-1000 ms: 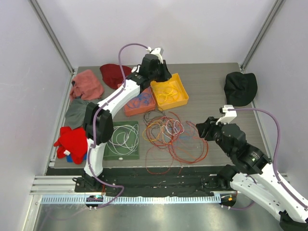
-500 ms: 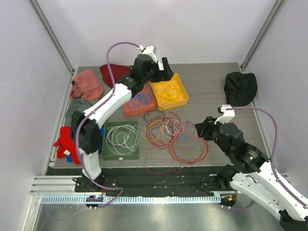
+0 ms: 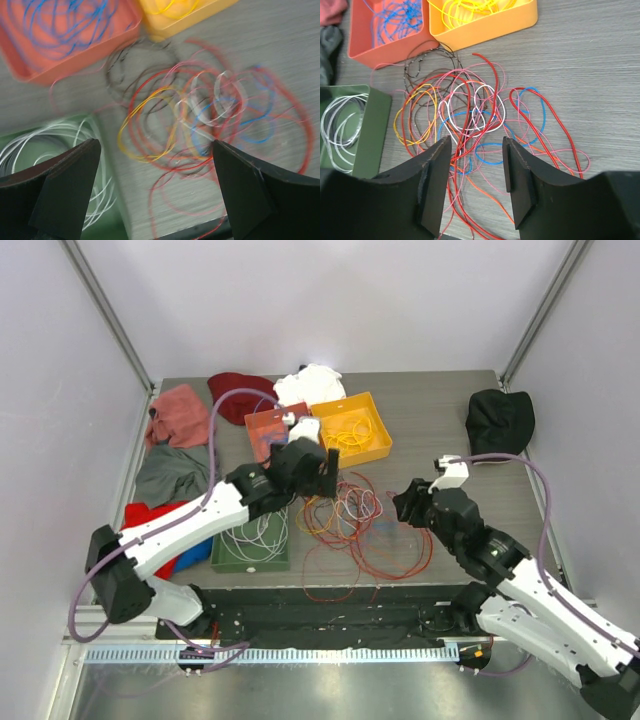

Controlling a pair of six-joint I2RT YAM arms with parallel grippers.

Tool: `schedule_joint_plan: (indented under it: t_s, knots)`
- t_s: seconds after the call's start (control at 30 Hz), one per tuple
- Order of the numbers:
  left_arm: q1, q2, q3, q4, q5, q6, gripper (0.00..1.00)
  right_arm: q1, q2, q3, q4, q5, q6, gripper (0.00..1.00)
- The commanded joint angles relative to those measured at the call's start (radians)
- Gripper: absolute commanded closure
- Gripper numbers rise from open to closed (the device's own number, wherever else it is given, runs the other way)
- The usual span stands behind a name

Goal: Untangle the cables

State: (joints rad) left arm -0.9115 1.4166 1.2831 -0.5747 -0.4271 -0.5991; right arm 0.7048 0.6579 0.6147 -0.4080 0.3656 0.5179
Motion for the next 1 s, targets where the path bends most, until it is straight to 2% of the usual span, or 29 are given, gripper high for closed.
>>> schedule_joint_plan:
  t_s: [0.0, 0.27, 0.57, 0.97]
  knots:
    - [0.016, -0.139, -0.154, -0.001, -0.036, -0.067, 0.00, 0.004, 0.087, 0.040, 0.123, 0.013, -0.018, 0.46]
    - [0.016, -0.293, -0.333, 0.064, -0.007, -0.097, 0.00, 0.016, 0.325, 0.077, 0.153, -0.250, -0.022, 0.49]
    - [0.017, -0.412, -0.452, 0.114, 0.001, -0.126, 0.00, 0.122, 0.508, 0.144, 0.247, -0.241, -0.039, 0.49]
    - [0.016, -0.496, -0.504, 0.108, 0.011, -0.160, 0.00, 0.114, 0.870, 0.302, 0.371, -0.128, -0.096, 0.53]
